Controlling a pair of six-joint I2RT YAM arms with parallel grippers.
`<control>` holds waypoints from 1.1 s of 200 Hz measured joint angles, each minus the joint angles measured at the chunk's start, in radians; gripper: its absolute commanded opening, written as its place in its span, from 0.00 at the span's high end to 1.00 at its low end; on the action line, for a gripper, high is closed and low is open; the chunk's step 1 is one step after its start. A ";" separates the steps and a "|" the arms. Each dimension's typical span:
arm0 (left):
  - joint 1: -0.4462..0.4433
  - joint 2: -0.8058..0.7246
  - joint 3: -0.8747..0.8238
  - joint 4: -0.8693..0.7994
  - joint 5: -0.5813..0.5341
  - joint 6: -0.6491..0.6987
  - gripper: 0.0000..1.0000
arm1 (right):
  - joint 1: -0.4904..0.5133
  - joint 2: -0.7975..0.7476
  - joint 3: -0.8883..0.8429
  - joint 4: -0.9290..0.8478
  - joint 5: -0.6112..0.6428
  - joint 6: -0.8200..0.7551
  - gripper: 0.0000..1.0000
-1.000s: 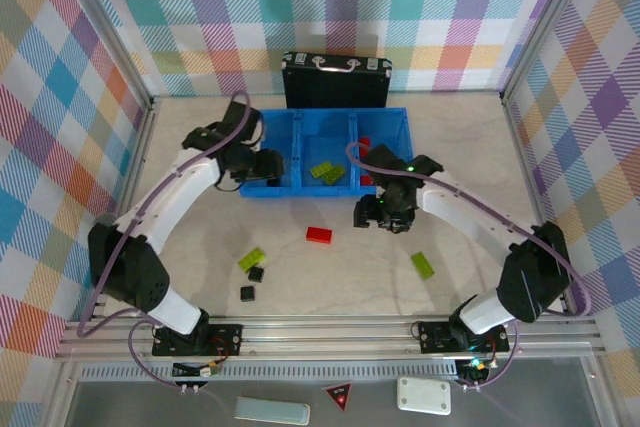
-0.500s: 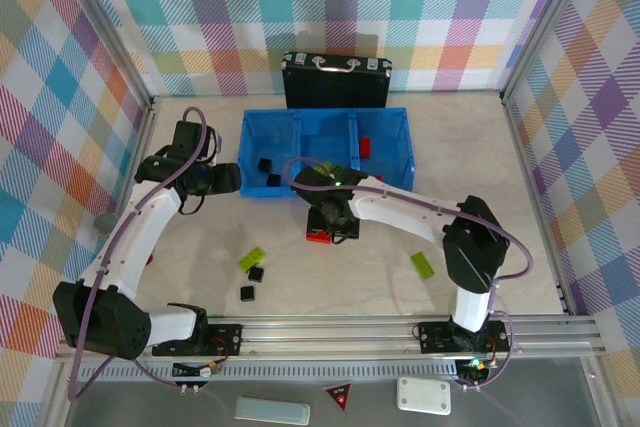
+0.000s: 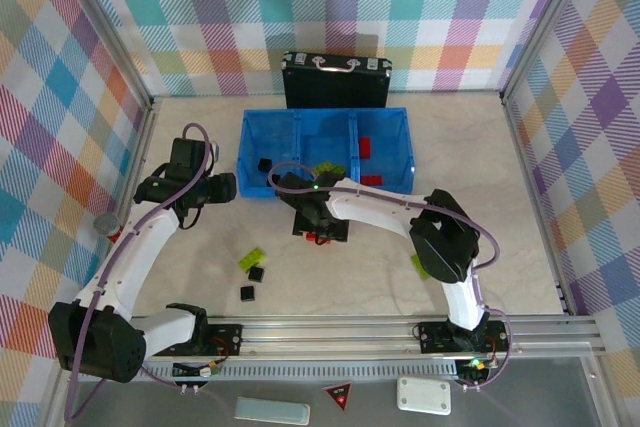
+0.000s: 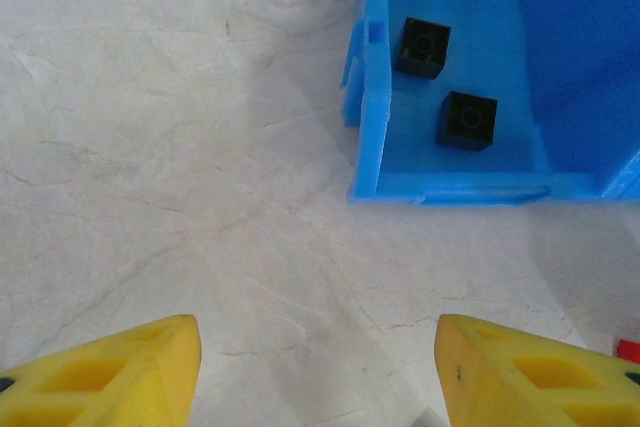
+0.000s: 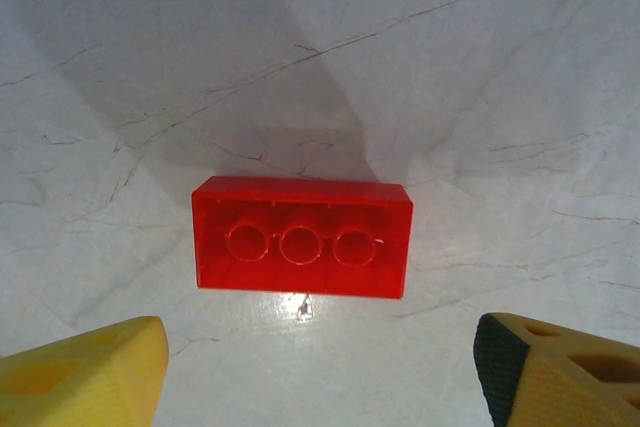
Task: Sort the legos into containers by color
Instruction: Pick up the lego from the center of the table.
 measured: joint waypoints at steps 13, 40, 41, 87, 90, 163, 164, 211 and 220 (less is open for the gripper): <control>0.000 0.000 0.000 0.002 0.000 0.006 0.37 | 0.000 0.021 0.010 0.005 0.000 0.000 0.17; 0.001 0.000 0.000 0.003 0.000 0.015 0.37 | 0.000 0.051 0.015 0.013 -0.002 0.000 0.18; 0.001 0.000 0.000 0.003 0.000 0.015 0.37 | 0.000 0.052 0.015 0.013 -0.003 0.000 0.18; 0.002 0.000 -0.003 0.004 0.000 0.018 0.37 | 0.000 0.081 0.022 0.027 -0.004 -0.005 0.21; 0.002 0.000 -0.003 0.004 0.001 0.018 0.37 | 0.000 0.083 0.022 0.028 -0.004 -0.005 0.21; 0.002 0.002 -0.004 0.003 0.002 0.018 0.38 | 0.000 0.091 0.022 0.034 -0.011 -0.009 0.29; 0.002 0.002 -0.004 0.003 0.002 0.018 0.38 | 0.000 0.091 0.022 0.034 -0.011 -0.009 0.29; 0.002 0.002 -0.004 0.003 0.002 0.018 0.37 | 0.000 0.091 0.022 0.037 -0.011 -0.012 0.32; 0.002 0.002 -0.004 0.003 0.002 0.018 0.37 | 0.000 0.091 0.022 0.037 -0.011 -0.012 0.32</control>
